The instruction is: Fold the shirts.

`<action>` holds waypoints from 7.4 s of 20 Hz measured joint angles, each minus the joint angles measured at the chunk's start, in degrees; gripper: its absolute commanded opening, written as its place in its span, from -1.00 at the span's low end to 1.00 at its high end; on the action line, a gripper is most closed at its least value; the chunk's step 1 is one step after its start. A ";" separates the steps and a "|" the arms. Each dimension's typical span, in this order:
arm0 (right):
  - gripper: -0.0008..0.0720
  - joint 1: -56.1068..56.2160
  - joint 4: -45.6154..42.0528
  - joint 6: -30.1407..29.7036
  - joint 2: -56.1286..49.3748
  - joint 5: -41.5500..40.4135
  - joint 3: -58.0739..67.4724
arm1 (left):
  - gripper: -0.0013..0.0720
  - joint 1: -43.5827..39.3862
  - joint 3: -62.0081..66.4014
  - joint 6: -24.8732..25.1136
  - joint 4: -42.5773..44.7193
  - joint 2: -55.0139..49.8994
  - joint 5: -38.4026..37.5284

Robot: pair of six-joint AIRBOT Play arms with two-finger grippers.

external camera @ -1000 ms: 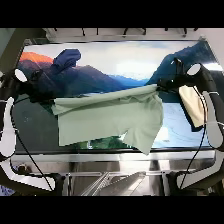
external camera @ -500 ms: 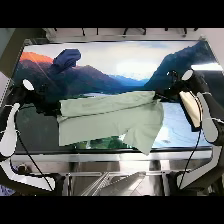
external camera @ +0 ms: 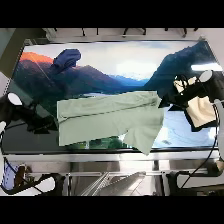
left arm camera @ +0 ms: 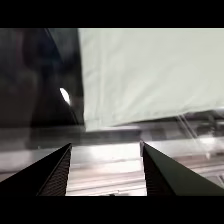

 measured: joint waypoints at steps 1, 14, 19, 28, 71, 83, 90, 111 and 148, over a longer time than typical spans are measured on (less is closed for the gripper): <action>0.97 -0.31 1.20 -0.33 1.53 0.04 -2.27 | 0.35 2.43 -3.45 0.90 -1.16 1.11 0.63; 0.97 -0.92 17.94 -2.03 12.11 -2.38 -11.17 | -0.93 12.96 -21.94 13.35 -20.11 -4.37 14.16; 0.97 -1.46 15.19 -2.95 15.58 -2.10 -16.68 | -0.93 9.86 -22.75 14.36 -18.93 2.38 19.93; 0.97 -7.37 11.58 -3.08 22.84 -9.73 -41.97 | -0.93 9.07 -22.86 5.77 -10.43 21.59 15.06; -0.86 7.98 6.58 2.97 0.17 -16.02 -11.74 | -0.93 -0.72 18.23 -0.94 -1.36 -18.78 6.64; 0.97 -4.04 5.97 -4.76 4.74 -4.85 -13.55 | -0.45 -0.17 20.68 -6.32 1.44 -10.34 4.90; 0.97 -10.25 12.76 -14.64 -5.25 -6.97 -16.37 | -0.93 -4.68 20.68 -6.58 1.66 -0.50 2.80; -0.89 -5.57 15.61 -15.21 1.81 -0.48 -17.07 | -0.93 -24.72 20.68 -6.82 -4.72 -10.40 9.49; -0.89 17.07 22.38 16.17 18.21 -3.39 -2.14 | -0.93 -27.06 1.99 -5.44 -10.71 9.11 20.22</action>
